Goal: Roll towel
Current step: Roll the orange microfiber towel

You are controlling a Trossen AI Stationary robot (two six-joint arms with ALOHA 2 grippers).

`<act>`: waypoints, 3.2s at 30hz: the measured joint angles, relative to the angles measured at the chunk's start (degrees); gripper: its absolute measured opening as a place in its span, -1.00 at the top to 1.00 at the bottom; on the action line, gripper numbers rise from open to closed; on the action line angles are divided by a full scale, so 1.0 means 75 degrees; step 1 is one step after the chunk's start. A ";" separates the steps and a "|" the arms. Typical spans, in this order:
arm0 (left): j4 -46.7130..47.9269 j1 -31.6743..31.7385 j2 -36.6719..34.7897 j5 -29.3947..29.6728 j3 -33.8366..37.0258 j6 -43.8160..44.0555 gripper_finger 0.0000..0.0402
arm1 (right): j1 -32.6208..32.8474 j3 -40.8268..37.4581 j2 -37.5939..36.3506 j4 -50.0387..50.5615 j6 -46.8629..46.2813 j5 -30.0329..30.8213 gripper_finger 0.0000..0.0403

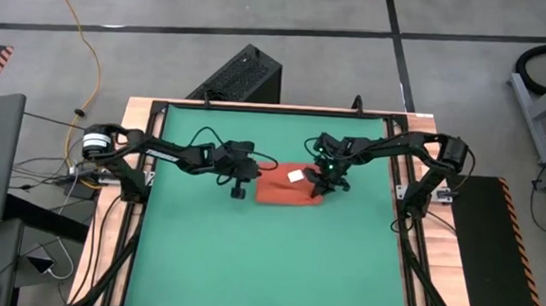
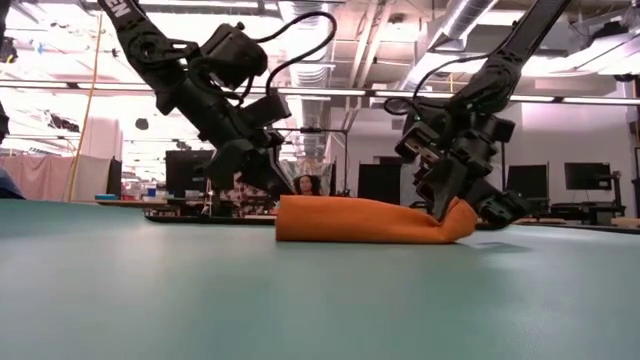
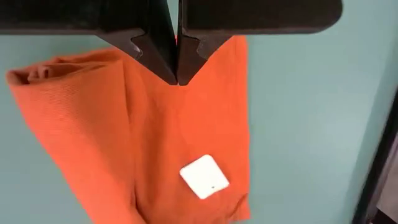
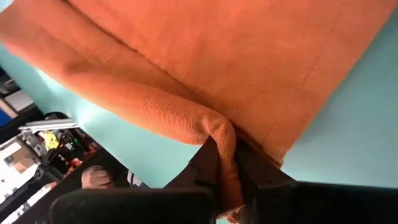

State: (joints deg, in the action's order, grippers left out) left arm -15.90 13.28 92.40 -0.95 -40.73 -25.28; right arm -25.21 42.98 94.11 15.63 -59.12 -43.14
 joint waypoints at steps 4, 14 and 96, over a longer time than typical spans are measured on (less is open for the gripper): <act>0.0041 -0.0003 0.0174 -0.0006 -0.0009 -0.0096 1.00 | 0.0015 0.0000 -0.0047 -0.0154 0.0095 -0.0029 0.82; 0.0026 0.0197 0.0992 -0.0060 -0.0007 -0.0283 1.00 | -0.0004 0.0284 -0.0070 -0.0113 0.0153 -0.0250 0.82; -0.0618 -0.0516 0.1218 -0.0616 -0.0072 -0.0087 1.00 | 0.0097 0.0358 0.0015 0.0004 0.0539 0.0658 0.71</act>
State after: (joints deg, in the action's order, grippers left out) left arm -20.54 9.41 101.54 -5.57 -41.27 -25.93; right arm -24.49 45.67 94.21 15.67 -55.08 -38.21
